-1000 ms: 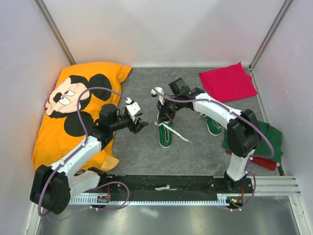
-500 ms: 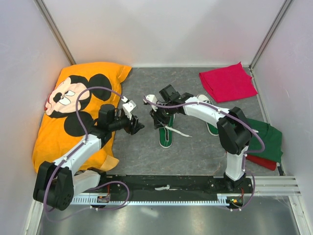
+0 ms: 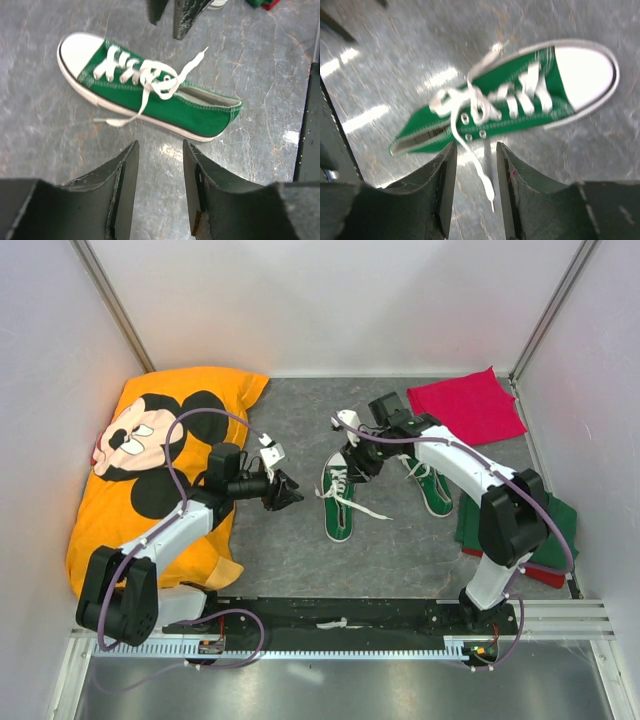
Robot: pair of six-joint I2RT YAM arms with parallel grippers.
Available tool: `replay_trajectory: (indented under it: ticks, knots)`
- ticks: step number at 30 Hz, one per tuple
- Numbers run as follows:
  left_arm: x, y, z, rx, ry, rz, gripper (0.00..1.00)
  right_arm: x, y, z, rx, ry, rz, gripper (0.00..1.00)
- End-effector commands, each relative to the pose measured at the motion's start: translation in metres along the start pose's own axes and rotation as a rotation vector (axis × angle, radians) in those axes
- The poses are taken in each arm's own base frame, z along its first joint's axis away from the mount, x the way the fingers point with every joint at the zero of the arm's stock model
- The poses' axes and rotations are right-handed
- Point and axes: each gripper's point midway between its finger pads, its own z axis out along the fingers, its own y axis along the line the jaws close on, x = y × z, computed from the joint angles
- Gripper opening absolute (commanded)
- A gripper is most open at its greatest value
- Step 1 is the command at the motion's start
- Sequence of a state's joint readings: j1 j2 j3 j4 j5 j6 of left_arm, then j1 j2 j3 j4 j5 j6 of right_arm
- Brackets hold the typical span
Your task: Tie the shoes
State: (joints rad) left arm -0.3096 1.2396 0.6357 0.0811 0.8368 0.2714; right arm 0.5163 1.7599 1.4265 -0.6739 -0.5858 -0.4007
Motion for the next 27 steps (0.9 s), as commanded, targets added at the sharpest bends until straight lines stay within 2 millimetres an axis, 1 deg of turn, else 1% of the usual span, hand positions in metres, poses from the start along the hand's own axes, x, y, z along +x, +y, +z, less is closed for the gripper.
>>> replay_trajectory:
  ticks: [1, 3, 4, 6, 8, 9, 10, 11, 12, 13, 15, 17, 18, 20, 21, 22, 23, 24, 27]
  knots:
    - [-0.032, 0.002, 0.005, 0.057, -0.072, 0.144, 0.47, 0.034, 0.012, -0.005, -0.037, 0.050, -0.027, 0.46]
    - [-0.031, 0.003, 0.007, 0.064, -0.068, 0.141, 0.47, 0.034, 0.016, -0.005, -0.048, 0.037, -0.009, 0.47]
    - [-0.031, 0.003, 0.008, 0.067, -0.066, 0.144, 0.49, 0.032, 0.018, -0.006, -0.058, 0.025, -0.001, 0.47]
    - [-0.031, 0.003, 0.011, 0.073, -0.065, 0.157, 0.52, 0.023, 0.015, -0.005, -0.045, -0.010, -0.006, 0.47]
    - [-0.035, -0.004, 0.017, 0.093, -0.065, 0.189, 0.54, 0.018, 0.010, -0.002, -0.029, -0.024, 0.006, 0.46]
    - [-0.035, -0.003, 0.021, 0.082, -0.054, 0.198, 0.56, 0.014, 0.007, -0.001, -0.024, -0.029, 0.009, 0.46]
    - [-0.034, -0.012, 0.029, 0.101, -0.045, 0.214, 0.58, 0.014, 0.006, 0.001, -0.023, -0.026, 0.020, 0.46]
    - [-0.036, -0.014, 0.033, 0.101, -0.043, 0.229, 0.59, 0.016, 0.003, 0.004, -0.023, -0.020, 0.034, 0.45]
    - [-0.034, -0.011, 0.038, 0.082, -0.034, 0.238, 0.59, 0.015, 0.003, 0.007, -0.026, -0.023, 0.040, 0.45]
    - [-0.035, -0.017, 0.044, 0.095, -0.033, 0.253, 0.60, 0.015, 0.002, 0.008, -0.028, -0.024, 0.052, 0.45]
    - [-0.033, -0.015, 0.052, 0.079, -0.027, 0.276, 0.60, 0.019, 0.003, 0.013, -0.040, -0.018, 0.087, 0.45]
    - [-0.032, -0.014, 0.062, 0.077, -0.019, 0.297, 0.60, 0.023, 0.006, 0.015, -0.052, -0.013, 0.106, 0.47]
    - [-0.030, -0.011, 0.065, 0.070, -0.014, 0.299, 0.61, 0.029, 0.010, 0.016, -0.063, -0.005, 0.117, 0.48]
    - [-0.027, -0.008, 0.074, 0.074, -0.010, 0.315, 0.61, 0.033, 0.011, 0.017, -0.061, -0.010, 0.125, 0.50]
    - [-0.025, -0.008, 0.077, 0.078, -0.009, 0.319, 0.60, 0.038, 0.013, 0.019, -0.065, -0.003, 0.140, 0.50]
    - [-0.024, -0.008, 0.080, 0.083, -0.008, 0.335, 0.59, 0.039, 0.012, 0.020, -0.065, -0.004, 0.147, 0.51]
    - [-0.020, -0.004, 0.086, 0.080, 0.005, 0.334, 0.59, 0.040, 0.013, 0.021, -0.067, -0.007, 0.150, 0.52]
    - [-0.017, -0.001, 0.088, 0.075, 0.014, 0.336, 0.58, 0.043, 0.013, 0.023, -0.070, 0.001, 0.163, 0.52]
    - [-0.012, 0.006, 0.094, 0.066, 0.032, 0.361, 0.55, 0.046, 0.011, 0.027, -0.067, 0.001, 0.172, 0.53]
